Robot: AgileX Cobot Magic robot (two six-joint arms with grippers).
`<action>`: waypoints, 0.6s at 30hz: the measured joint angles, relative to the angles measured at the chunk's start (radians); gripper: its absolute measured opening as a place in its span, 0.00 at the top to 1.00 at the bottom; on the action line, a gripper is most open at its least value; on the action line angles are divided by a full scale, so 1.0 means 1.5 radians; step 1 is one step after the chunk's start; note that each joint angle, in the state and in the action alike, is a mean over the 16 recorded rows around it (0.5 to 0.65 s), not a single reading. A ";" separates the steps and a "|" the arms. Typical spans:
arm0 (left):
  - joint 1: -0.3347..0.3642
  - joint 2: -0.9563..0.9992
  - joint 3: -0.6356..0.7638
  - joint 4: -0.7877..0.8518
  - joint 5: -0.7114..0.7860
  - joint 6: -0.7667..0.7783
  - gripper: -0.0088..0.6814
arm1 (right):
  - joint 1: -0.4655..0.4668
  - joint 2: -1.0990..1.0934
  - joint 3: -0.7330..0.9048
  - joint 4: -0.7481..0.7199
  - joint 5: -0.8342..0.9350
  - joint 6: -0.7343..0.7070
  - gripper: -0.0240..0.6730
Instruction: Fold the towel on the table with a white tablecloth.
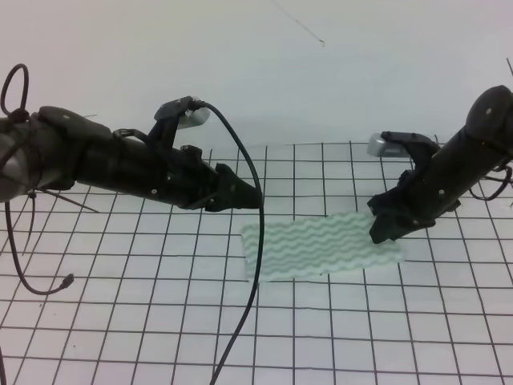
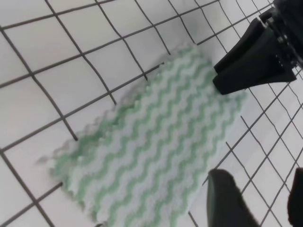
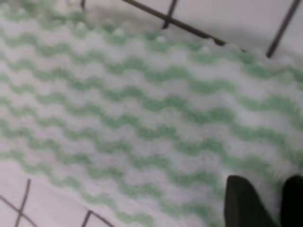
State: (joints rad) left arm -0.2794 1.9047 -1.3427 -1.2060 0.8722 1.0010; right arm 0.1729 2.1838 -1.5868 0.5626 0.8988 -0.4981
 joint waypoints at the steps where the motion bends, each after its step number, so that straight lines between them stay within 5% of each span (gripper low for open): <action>1: 0.000 0.000 0.000 0.000 0.000 0.000 0.58 | 0.000 -0.001 -0.003 0.000 0.002 0.000 0.79; 8: 0.000 0.000 0.000 -0.006 0.003 0.003 0.58 | 0.004 -0.009 -0.018 0.006 0.018 0.000 0.92; 18: 0.000 0.000 0.000 -0.012 0.006 0.007 0.58 | 0.042 -0.016 -0.021 0.022 0.020 -0.008 0.94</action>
State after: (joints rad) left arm -0.2794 1.9047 -1.3427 -1.2235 0.8808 1.0119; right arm 0.2355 2.1599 -1.6179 0.5957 0.9285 -0.5105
